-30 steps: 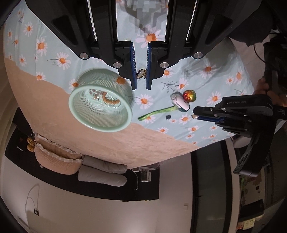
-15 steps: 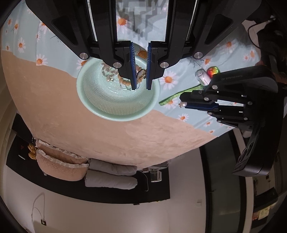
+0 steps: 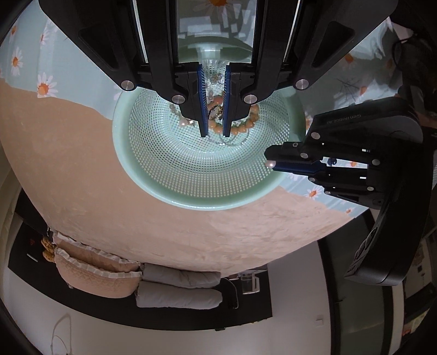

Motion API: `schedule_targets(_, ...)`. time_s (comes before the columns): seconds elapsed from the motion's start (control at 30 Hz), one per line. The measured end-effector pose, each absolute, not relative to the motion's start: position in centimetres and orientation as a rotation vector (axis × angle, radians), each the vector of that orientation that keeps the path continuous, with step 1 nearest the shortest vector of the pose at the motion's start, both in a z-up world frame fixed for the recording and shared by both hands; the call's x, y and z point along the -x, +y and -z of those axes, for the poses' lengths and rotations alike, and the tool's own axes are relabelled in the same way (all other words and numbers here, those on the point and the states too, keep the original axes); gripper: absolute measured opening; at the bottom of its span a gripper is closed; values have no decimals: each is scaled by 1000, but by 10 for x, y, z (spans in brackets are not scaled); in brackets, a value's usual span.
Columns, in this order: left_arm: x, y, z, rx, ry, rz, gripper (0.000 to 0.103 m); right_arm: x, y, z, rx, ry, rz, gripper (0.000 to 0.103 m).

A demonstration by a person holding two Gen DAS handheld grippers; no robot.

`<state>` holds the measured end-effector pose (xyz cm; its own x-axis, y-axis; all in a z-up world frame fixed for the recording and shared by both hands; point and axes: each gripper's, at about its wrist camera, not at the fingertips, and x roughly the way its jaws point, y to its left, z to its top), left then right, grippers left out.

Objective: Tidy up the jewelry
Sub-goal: 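Carry the gold charm and pearl pendant over the green basket with both grippers, then open the left gripper over the basket while the right gripper also opens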

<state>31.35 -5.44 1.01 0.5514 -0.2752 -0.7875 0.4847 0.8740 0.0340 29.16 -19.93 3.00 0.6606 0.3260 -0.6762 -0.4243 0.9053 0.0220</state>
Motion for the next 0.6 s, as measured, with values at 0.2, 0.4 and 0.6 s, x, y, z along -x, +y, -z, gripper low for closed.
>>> schedule_targets(0.2,-320,-56,2,-254,907,454,12,-292,-201,-22,139,733,-406,12)
schedule_targets(0.4,-315,-40,-7,-146,842,486,46,-286,-210,-22,126,694,-364,46)
schedule_targets(0.6,-294,-45,-10,-231,711,383,92,-274,-216,-26,131,642,-362,62)
